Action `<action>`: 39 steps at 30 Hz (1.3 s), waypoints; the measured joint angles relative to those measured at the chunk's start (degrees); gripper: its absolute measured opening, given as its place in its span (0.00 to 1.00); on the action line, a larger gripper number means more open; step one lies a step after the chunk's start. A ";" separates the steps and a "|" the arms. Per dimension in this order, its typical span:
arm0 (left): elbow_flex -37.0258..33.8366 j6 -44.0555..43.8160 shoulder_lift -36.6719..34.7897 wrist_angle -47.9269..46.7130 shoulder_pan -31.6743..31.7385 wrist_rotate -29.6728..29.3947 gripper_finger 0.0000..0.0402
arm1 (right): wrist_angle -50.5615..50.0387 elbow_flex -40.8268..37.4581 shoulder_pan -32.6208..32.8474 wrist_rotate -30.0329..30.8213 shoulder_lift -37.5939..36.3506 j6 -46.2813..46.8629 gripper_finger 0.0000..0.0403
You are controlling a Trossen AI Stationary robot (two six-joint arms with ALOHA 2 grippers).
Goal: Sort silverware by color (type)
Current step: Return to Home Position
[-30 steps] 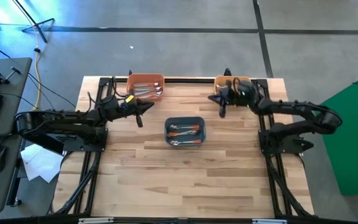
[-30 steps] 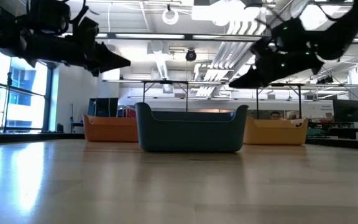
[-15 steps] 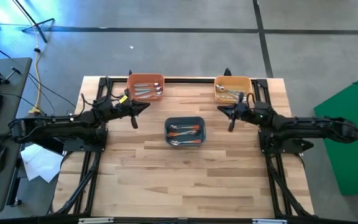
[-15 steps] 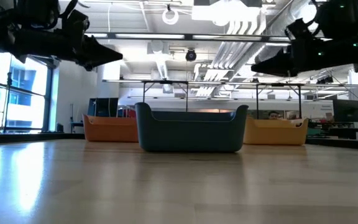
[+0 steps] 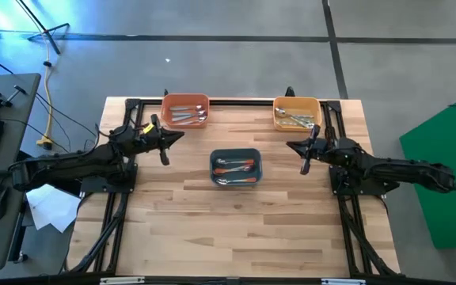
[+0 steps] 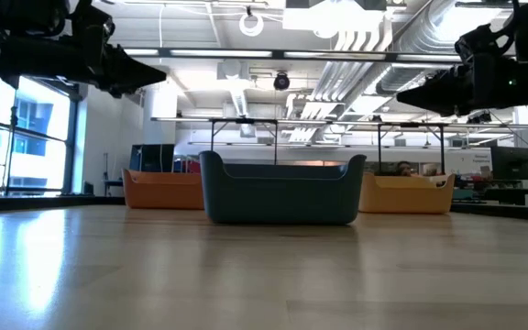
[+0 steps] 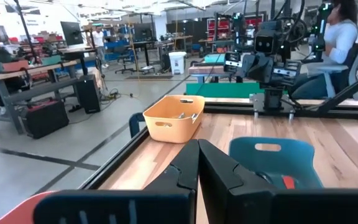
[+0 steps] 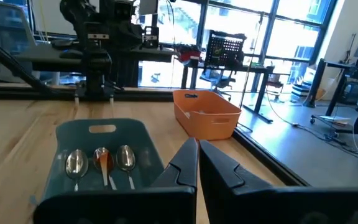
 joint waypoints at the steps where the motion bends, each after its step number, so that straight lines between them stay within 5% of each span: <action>1: 0.00 -0.02 -1.26 -1.18 0.02 -0.13 0.00 | -1.03 0.00 0.00 0.00 -1.26 0.00 0.00; 17: -0.01 -4.03 -21.99 -18.41 -2.11 -3.42 0.00 | -8.83 -0.02 -0.05 -0.98 -12.27 -1.13 0.00; 24: 0.00 -2.71 -24.62 -22.83 -6.35 -9.47 0.00 | -11.14 -0.04 -0.06 -0.97 -14.57 -1.75 0.00; 33: -7.32 -4.14 -28.36 -17.67 -9.14 -8.87 0.00 | -17.57 -0.07 -1.03 -0.98 -18.99 -0.22 0.00; 39: -8.46 -5.41 -32.79 -22.97 -10.12 -7.88 0.00 | -20.26 -0.07 -1.05 -0.96 -23.30 0.22 0.00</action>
